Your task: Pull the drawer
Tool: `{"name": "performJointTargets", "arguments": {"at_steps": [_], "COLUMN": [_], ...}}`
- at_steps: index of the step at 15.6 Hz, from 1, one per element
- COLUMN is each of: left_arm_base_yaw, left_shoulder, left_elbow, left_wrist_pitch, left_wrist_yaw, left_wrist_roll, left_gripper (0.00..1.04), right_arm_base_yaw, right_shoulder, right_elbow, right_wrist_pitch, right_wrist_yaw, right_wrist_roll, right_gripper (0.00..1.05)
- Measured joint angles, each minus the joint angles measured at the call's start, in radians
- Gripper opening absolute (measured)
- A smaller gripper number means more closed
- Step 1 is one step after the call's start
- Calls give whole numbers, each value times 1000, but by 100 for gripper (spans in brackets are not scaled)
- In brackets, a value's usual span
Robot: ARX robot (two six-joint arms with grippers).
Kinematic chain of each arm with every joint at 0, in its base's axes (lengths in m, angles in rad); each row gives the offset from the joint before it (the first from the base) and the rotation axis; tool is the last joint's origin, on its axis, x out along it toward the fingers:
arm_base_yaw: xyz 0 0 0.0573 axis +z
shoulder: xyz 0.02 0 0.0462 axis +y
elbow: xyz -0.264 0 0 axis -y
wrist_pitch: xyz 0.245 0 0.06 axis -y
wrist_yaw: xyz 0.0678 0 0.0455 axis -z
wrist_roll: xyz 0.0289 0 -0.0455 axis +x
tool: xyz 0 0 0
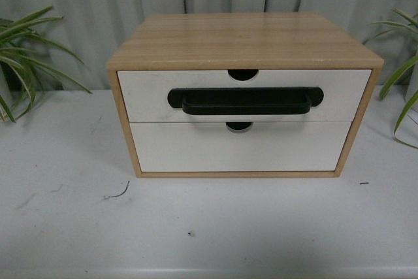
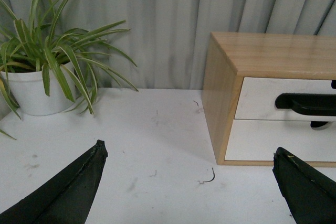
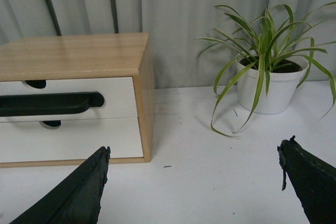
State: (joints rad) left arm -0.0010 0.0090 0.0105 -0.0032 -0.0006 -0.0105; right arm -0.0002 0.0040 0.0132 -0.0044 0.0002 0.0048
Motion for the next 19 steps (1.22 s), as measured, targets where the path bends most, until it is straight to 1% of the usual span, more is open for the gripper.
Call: {"name": "performJointTargets", "arguments": {"at_steps": [4, 5, 6, 7, 8, 9, 11, 12, 13, 14, 15, 16, 17, 19], "left_arm_base_yaw": [0, -65, -117, -121, -110, -116, -138, -140, -121, -106, -105, -109, -115, -143], "left_shoulder": [0, 64, 157, 191, 216, 278, 470, 611, 770, 932, 1062, 1196, 1310, 1431], "left_elbow": [0, 48, 98, 114, 132, 163, 187, 203, 249, 325, 400, 489, 577, 708], "left_wrist_pitch": [-1, -143, -202, -158, -101, -14, 174, 298, 432, 546, 608, 621, 596, 555], "left_wrist_yaw": [-1, -145, -261, -328, -335, -328, -286, -249, -209, -175, -159, -145, -130, -101], "left_wrist_roll": [0, -56, -108, -128, -140, -143, -139, -127, -107, -105, -102, -93, -87, -57], "left_gripper": [98, 98, 98, 98, 98, 98, 98, 98, 98, 98, 98, 98, 98, 98], "right_arm_base_yaw": [0, 0, -1, -9, -9, -7, -3, 15, 43, 71, 101, 134, 154, 172], "right_shoulder": [0, 13, 128, 227, 339, 473, 754, 912, 1044, 1155, 1260, 1345, 1402, 1491], "right_elbow": [0, 12, 27, 40, 62, 96, 195, 271, 355, 447, 545, 638, 713, 846], "right_wrist_pitch": [0, -52, -22, 61, 177, 303, 522, 613, 652, 645, 607, 561, 532, 523], "right_wrist_yaw": [0, -4, -9, -34, -47, -68, -79, -67, -64, -48, -53, -50, -49, -41], "right_wrist_roll": [0, 16, 67, 94, 104, 105, 108, 107, 106, 106, 108, 103, 88, -14], "right_gripper": [98, 98, 98, 98, 98, 98, 98, 98, 98, 98, 98, 98, 98, 98]}}
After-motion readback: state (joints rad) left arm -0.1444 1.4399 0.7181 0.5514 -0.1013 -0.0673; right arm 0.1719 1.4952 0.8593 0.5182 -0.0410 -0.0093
